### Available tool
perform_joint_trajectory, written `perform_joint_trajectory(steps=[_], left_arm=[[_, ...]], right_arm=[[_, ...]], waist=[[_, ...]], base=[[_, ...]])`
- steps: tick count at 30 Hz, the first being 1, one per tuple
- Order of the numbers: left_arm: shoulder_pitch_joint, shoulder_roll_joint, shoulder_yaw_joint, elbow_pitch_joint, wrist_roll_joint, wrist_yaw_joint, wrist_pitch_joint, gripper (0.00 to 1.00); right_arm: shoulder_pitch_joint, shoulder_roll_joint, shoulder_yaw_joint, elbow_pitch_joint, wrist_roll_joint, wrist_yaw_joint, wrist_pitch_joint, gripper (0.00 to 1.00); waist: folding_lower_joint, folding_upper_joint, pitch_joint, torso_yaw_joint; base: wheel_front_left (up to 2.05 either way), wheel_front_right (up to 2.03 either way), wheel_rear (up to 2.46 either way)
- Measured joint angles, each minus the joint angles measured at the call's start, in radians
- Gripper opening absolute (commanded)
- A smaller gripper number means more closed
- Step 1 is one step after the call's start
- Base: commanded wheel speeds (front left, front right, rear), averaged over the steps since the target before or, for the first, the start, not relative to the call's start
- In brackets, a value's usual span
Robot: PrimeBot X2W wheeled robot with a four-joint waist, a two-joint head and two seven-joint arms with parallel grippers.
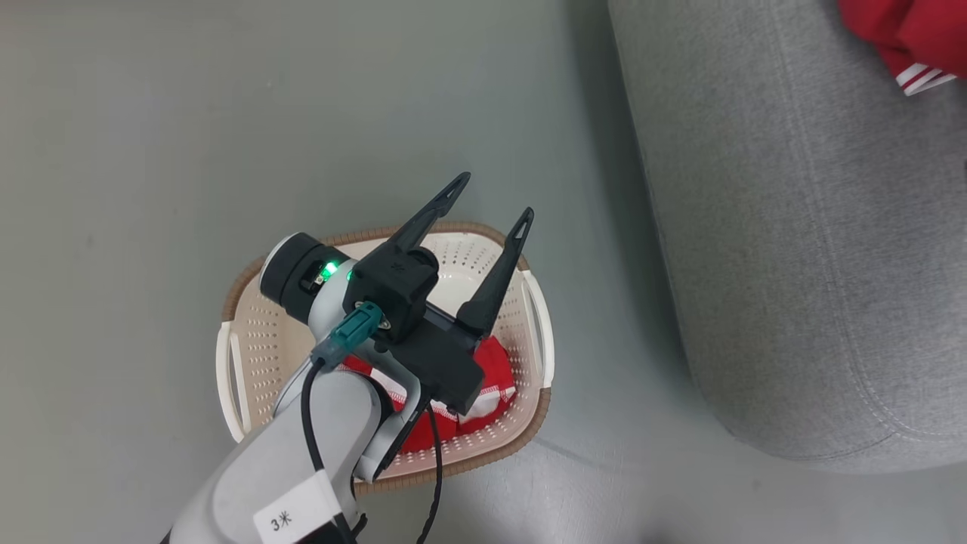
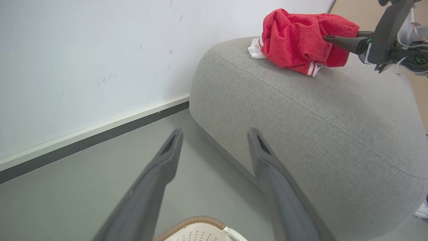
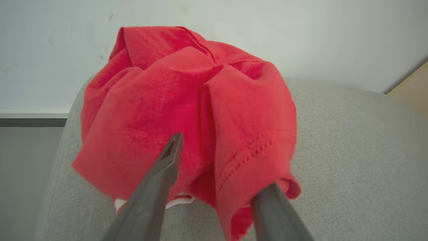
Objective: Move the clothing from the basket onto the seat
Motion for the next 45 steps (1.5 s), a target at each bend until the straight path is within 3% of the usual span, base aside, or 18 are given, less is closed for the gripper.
perform_joint_trajectory(steps=[13,27,44,45], left_arm=[[0.057,-0.032,0.027,0.083,-0.039,-0.002,-0.092,1.0],[0.196,-0.021,0.122,0.152,-0.105,0.025,-0.166,1.0],[0.44,0.078,0.241,0.172,-0.137,0.053,-0.191,1.0],[0.475,0.088,0.254,0.172,-0.137,0.06,-0.192,1.0]], right_arm=[[0.141,0.029,0.0,-0.028,-0.003,0.017,-0.001,1.0],[0.334,0.092,0.009,-0.215,-0.016,0.015,-0.001,1.0],[0.635,0.207,0.02,-0.435,-0.031,-0.073,-0.001,1.0],[0.687,0.214,0.017,-0.467,-0.031,-0.092,-0.001,1.0]], waist=[[-0.0001,-0.0003,-0.114,-0.003],[-0.0002,-0.0003,-0.287,0.04],[-0.0002,-0.0004,-0.496,0.106],[-0.0001,-0.0003,-0.523,0.11]], base=[[0.0,0.0,0.0],[0.0,0.0,0.0],[0.0,0.0,0.0],[0.0,0.0,0.0]])
